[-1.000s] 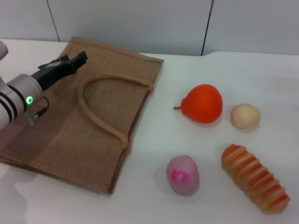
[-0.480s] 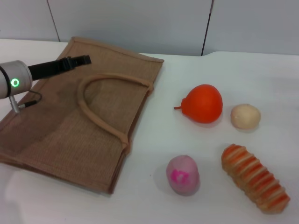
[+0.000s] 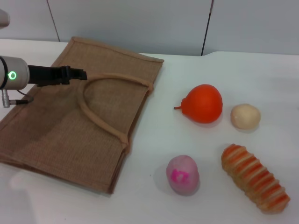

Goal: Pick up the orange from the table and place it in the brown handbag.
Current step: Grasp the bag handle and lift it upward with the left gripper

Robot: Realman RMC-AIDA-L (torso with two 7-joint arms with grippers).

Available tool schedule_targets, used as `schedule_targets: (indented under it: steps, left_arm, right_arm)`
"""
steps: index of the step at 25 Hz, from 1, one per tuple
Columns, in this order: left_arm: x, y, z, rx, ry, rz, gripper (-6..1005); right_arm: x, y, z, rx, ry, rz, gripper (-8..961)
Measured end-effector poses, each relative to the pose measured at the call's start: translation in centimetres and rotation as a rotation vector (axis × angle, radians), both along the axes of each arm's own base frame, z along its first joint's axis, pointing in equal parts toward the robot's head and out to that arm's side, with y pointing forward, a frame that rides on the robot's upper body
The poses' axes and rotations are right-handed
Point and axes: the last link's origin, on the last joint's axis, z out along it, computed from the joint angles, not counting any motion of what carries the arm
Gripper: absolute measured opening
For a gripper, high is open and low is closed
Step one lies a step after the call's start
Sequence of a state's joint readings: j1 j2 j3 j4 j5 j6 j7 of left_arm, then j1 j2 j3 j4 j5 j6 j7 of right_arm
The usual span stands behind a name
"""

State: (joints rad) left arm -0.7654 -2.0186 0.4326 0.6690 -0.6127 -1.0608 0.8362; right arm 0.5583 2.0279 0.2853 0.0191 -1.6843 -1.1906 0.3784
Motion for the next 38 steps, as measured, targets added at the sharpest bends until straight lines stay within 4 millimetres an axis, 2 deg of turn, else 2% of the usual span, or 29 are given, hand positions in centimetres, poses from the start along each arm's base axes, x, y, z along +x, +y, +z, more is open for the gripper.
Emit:
schedule_targets:
  steps: [18, 29, 38]
  left_arm:
    - [0.1, 0.3, -0.5, -0.039, 0.057, 0.006, 603]
    - [0.5, 0.8, -2.3, -0.077, 0.122, -0.046, 571]
    - [0.4, 0.8, -2.5, -0.081, 0.138, -0.044, 545]
  right_arm:
    - [-0.3, 0.3, 0.0, 0.000, 0.001, 0.008, 803]
    - [-0.4, 0.4, 0.1, 0.003, 0.003, 0.009, 802]
    - [-0.3, 0.4, 0.1, 0.009, 0.008, 0.005, 802]
